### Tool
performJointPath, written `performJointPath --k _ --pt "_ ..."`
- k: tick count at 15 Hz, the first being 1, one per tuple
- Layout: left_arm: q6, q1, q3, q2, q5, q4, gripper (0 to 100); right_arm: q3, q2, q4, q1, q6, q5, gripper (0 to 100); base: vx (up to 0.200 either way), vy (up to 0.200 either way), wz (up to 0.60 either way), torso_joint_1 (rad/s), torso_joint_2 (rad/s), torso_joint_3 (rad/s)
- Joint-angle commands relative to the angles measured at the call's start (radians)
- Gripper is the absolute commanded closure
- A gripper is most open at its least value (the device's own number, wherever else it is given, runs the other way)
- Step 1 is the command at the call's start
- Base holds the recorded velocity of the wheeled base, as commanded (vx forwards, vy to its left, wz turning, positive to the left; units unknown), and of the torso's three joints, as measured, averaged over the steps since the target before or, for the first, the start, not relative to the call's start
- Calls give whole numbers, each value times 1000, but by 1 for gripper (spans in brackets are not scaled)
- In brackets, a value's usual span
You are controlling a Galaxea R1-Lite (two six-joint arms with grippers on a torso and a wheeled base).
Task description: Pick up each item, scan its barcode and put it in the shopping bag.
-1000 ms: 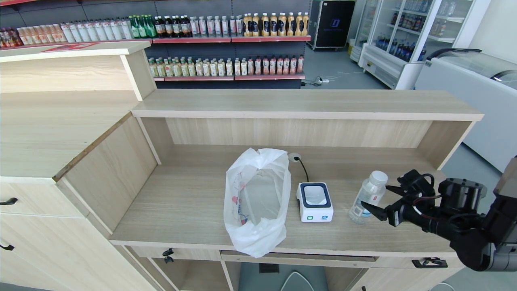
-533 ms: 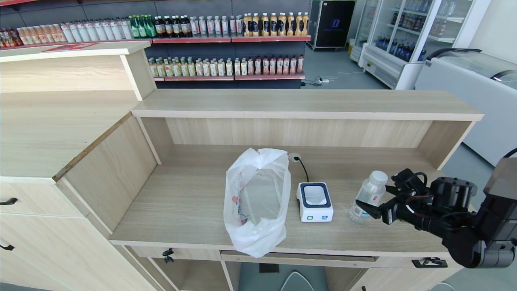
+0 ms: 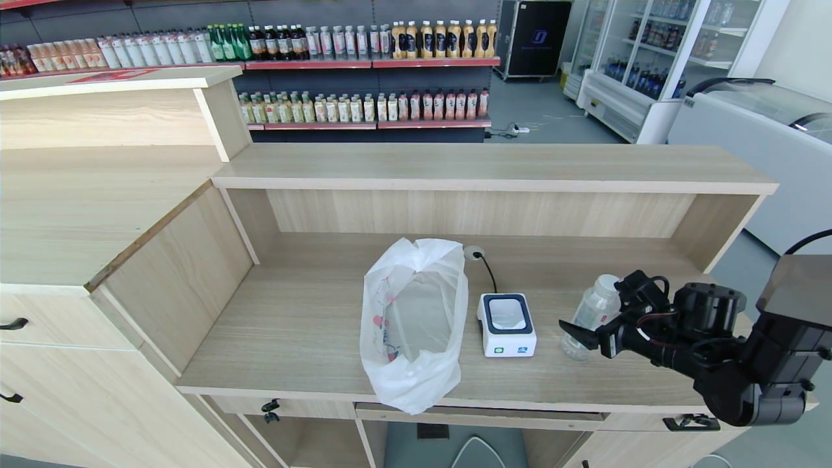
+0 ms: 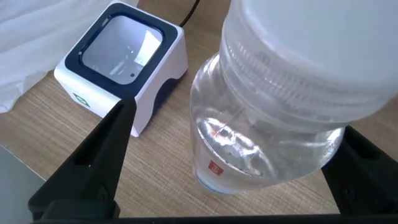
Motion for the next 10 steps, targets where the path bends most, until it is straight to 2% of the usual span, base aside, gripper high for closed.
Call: performJointPath --k 1,6,7,10 --pt "0 0 0 1 0 0 0 -13 9 -1 2 0 1 0 0 0 0 0 0 0" --pt "0 0 0 1 0 0 0 -22 24 -1 10 6 1 0 0 0 0 0 0 0" --pt "0 0 0 1 -1 0 0 -26 27 -1 11 11 1 100 0 0 0 0 0 0" --pt "0 0 0 1 0 0 0 -37 35 -1 24 13 1 100 0 0 0 0 0 0"
